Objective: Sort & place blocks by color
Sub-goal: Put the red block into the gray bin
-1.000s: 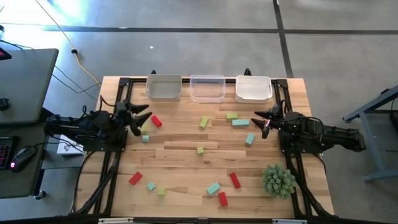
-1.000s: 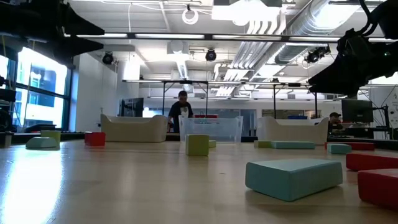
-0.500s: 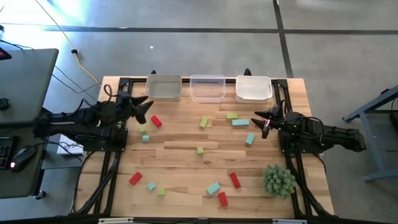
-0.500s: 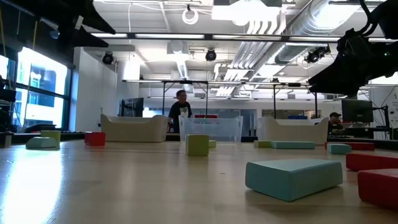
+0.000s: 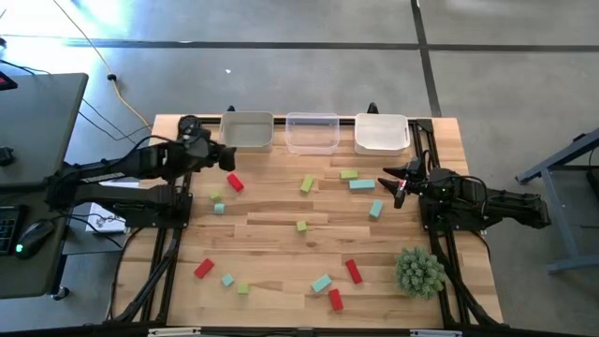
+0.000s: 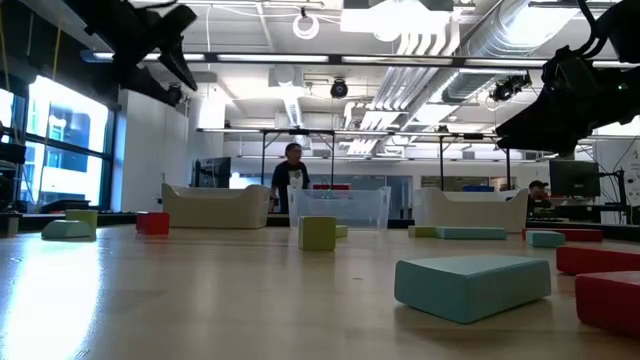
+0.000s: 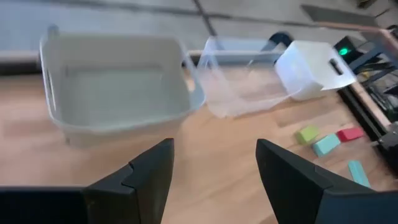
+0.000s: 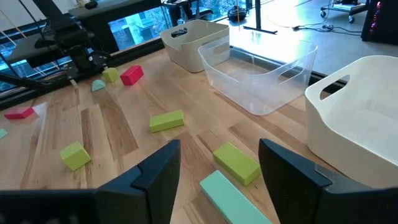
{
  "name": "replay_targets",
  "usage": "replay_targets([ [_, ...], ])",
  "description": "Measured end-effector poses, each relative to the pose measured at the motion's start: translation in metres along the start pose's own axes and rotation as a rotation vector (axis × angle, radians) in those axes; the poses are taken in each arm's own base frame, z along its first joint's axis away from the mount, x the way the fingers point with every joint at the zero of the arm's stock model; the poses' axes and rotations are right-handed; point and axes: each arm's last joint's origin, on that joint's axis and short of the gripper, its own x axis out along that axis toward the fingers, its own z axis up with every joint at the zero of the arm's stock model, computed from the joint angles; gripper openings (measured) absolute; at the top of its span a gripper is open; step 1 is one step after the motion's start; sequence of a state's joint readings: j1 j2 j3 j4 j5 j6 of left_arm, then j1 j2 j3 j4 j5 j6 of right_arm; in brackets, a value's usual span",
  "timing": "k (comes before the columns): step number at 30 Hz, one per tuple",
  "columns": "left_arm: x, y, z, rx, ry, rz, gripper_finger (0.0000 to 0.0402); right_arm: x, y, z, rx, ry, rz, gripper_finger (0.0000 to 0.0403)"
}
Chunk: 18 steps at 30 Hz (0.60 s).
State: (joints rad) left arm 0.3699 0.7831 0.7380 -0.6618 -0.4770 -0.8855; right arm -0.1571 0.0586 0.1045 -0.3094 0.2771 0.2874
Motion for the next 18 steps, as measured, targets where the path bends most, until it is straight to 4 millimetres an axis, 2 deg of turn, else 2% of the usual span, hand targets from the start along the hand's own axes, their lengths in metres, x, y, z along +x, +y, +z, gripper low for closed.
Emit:
replay_targets([
  [7, 0.023, -0.003, -0.006, -0.146, 0.091, 0.083, 0.0216, 0.0, 0.0, 0.0, 0.0, 0.0, 0.0, 0.0206],
  [18, 0.052, -0.006, -0.024, -0.275, 0.224, 0.24, 0.0216, 0.0, 0.0, 0.0, 0.0, 0.0, 0.0, 0.0206],
])
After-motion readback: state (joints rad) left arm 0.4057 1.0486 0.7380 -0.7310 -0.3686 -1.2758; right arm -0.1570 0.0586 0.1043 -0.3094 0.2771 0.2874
